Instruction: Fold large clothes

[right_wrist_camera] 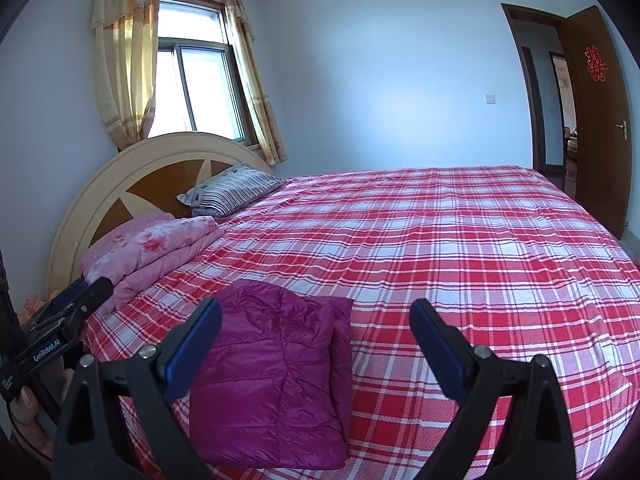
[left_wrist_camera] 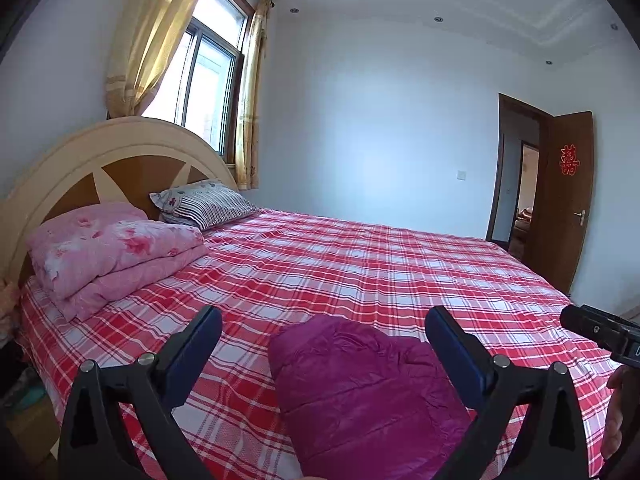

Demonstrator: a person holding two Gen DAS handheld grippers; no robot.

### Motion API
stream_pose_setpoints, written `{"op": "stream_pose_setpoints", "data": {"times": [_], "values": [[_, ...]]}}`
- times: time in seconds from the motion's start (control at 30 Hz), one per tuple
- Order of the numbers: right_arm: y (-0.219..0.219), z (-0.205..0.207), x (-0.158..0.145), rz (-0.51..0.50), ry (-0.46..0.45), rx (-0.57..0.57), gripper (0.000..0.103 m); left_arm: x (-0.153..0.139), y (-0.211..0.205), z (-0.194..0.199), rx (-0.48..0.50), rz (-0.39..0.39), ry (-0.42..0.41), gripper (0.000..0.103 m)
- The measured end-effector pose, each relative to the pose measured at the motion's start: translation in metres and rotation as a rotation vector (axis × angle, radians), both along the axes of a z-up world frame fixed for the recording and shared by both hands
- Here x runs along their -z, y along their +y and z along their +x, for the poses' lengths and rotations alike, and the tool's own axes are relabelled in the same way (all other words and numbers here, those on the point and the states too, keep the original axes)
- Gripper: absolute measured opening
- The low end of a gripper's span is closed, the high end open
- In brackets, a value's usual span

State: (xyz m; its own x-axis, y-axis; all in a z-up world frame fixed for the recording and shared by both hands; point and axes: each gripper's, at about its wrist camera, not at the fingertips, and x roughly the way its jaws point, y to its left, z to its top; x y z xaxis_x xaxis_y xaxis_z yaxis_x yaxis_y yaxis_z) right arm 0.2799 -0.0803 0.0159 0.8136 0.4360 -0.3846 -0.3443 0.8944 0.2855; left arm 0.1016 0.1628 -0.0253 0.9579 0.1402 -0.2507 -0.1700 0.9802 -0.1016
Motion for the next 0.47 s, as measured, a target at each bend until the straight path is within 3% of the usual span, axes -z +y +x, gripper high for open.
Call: {"op": "stream_pose_setpoints", "data": {"times": [0.47], "values": [[0.0077,-0.0002,0.0081,-0.021,0.019,-0.017,0.098,0.0035,0.0067,0.0001,-0.022,-0.002,-0.013,0.102]]}}
